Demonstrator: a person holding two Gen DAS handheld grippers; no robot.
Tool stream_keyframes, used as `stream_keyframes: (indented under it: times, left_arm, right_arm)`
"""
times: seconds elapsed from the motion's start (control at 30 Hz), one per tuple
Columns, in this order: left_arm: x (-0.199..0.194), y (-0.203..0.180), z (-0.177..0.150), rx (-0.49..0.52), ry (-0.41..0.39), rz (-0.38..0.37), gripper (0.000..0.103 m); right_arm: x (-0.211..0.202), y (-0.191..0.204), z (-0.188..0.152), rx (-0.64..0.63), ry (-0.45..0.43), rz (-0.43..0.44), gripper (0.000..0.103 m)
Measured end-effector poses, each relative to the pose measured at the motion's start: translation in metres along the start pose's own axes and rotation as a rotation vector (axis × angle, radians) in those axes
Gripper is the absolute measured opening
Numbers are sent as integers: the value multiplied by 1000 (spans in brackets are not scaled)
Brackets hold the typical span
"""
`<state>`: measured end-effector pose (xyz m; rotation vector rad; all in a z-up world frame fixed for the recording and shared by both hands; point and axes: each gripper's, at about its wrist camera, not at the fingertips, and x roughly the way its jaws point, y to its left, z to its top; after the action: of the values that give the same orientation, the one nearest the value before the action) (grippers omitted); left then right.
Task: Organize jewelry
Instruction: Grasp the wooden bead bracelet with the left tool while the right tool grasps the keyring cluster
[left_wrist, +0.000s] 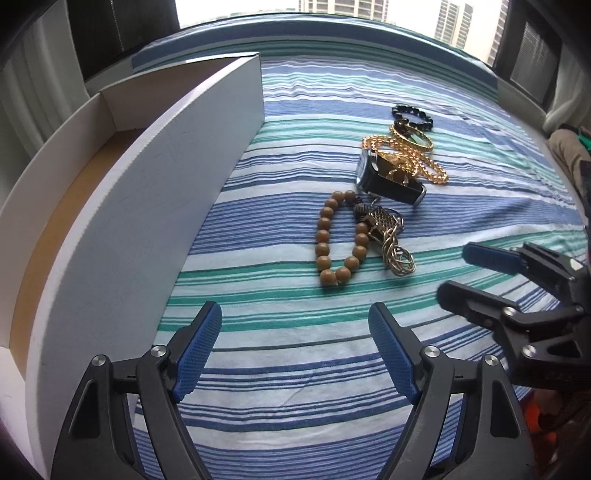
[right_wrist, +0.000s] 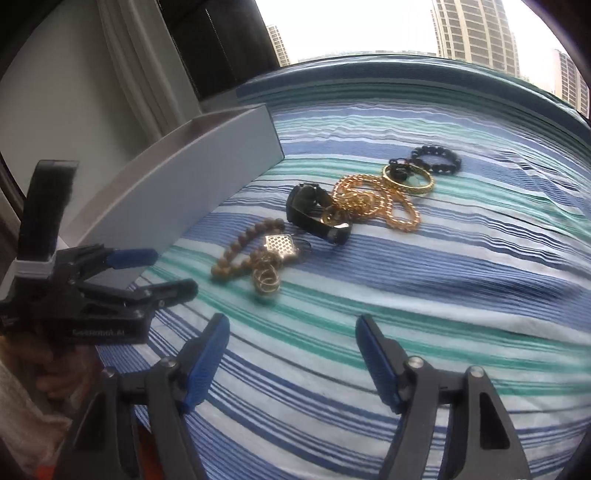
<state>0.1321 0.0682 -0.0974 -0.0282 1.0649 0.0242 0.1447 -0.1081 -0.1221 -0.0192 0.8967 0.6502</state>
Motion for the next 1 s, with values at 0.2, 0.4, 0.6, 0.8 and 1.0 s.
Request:
stream_keyframes:
  times: [0.2, 0.4, 0.6, 0.8, 1.0]
  left_arm:
    - [-8, 19, -2, -29, -3, 17, 83]
    - [0, 8, 1, 1, 3, 0, 83]
    - [12, -40, 19, 95, 10, -99, 69]
    - [60, -75, 52, 133, 64, -44, 39]
    - [82, -70, 72, 56, 84, -28, 37]
  right_arm:
    - [65, 34, 18, -81, 48, -77, 39]
    - [53, 17, 15, -7, -11, -83, 22]
    - [4, -32, -14, 88, -9, -109, 22]
    - [-33, -62, -42, 180, -17, -125, 22]
    - [-61, -65, -54, 204, -48, -106, 22]
